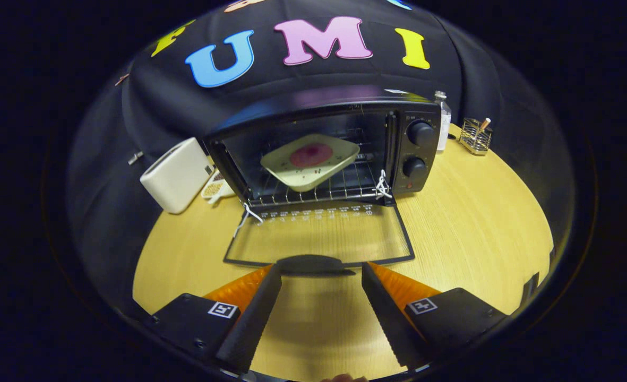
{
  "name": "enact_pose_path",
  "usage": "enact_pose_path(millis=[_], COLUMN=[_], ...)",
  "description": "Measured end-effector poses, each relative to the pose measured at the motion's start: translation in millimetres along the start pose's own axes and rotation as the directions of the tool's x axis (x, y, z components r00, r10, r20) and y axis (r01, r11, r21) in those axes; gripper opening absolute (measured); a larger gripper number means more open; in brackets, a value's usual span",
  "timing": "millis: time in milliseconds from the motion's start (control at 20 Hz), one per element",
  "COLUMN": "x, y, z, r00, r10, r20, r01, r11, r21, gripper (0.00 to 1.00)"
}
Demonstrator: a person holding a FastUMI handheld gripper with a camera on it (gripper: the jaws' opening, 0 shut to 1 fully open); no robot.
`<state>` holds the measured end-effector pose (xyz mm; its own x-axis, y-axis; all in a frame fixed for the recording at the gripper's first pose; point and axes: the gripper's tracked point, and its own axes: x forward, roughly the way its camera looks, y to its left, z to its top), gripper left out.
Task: Open the toaster oven, put the food inside, and close the toaster oven door.
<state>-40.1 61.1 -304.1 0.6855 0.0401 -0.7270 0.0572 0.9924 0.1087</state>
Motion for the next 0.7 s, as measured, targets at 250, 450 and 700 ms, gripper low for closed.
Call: enact_pose_path(millis=[250,450,700], x=[18,35,59], y=[-5,1,-6], z=[-37,-41,-32], r00=[0.995,0.993,0.99], r10=[-0.047,-0.071,-0.116], r20=[-0.084,-0.094,-0.082], r01=[0.04,0.062,0.112], r11=[0.996,0.993,0.992], r21=[-0.082,-0.099,-0.051], gripper=[1.0,1.0,1.0])
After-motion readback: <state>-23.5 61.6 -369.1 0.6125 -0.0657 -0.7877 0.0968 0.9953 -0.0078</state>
